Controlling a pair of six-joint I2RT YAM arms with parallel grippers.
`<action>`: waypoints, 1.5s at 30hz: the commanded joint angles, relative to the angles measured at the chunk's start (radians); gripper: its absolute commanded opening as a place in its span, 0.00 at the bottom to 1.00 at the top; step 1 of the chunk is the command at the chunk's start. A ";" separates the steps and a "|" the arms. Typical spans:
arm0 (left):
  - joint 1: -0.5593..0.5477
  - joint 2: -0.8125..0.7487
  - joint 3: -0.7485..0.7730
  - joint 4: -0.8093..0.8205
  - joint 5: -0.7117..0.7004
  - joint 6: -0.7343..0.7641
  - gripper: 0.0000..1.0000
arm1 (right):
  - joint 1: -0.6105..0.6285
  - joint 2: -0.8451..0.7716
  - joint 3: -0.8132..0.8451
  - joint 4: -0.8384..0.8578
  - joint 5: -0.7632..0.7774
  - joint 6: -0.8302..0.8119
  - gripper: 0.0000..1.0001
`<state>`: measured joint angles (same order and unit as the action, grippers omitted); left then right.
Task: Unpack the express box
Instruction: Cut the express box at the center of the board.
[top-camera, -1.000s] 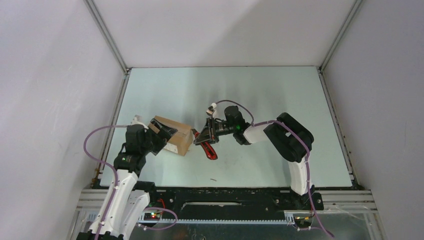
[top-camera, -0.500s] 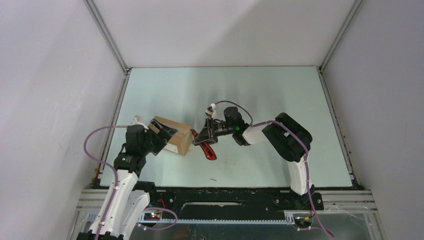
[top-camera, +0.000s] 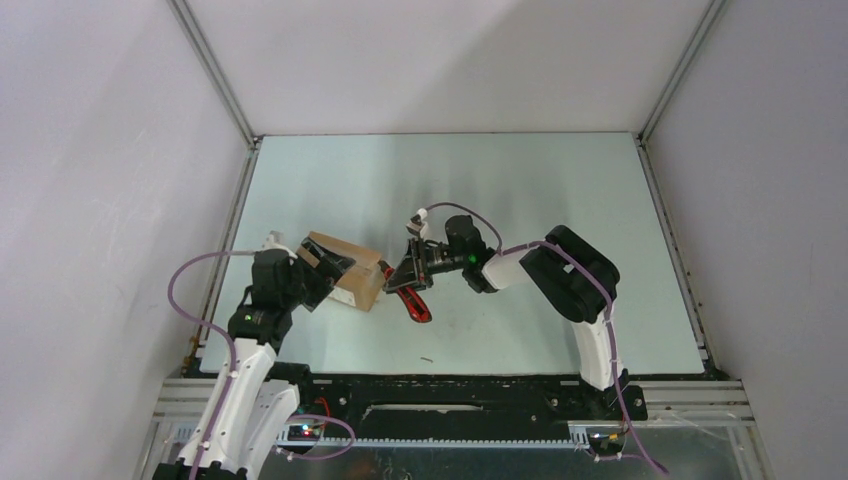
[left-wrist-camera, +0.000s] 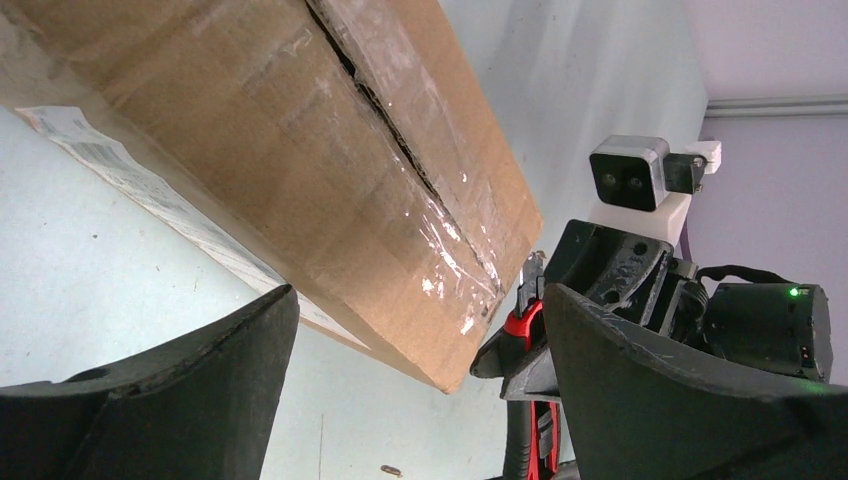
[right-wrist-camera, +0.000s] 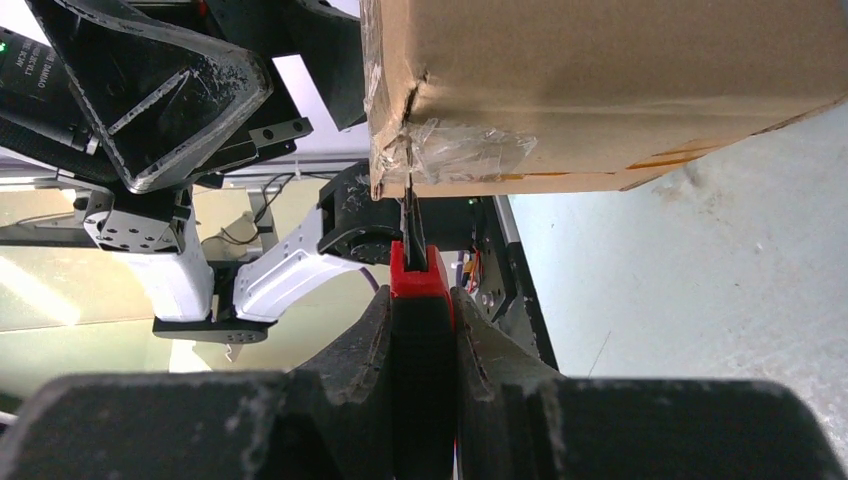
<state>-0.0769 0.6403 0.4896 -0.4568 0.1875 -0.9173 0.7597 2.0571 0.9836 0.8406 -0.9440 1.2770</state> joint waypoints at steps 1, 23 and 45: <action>-0.005 0.005 -0.025 0.028 0.013 -0.007 0.94 | 0.021 0.004 0.041 0.041 -0.038 0.001 0.00; -0.006 0.027 -0.040 0.082 0.053 -0.089 0.59 | 0.067 0.045 0.125 -0.114 -0.129 -0.094 0.00; -0.067 0.324 0.352 -0.356 -0.310 -0.045 0.79 | 0.064 0.088 0.167 -0.296 -0.127 -0.250 0.00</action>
<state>-0.1375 0.9314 0.7677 -0.7475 -0.0467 -0.9913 0.8169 2.1033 1.1381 0.5938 -1.0672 1.0275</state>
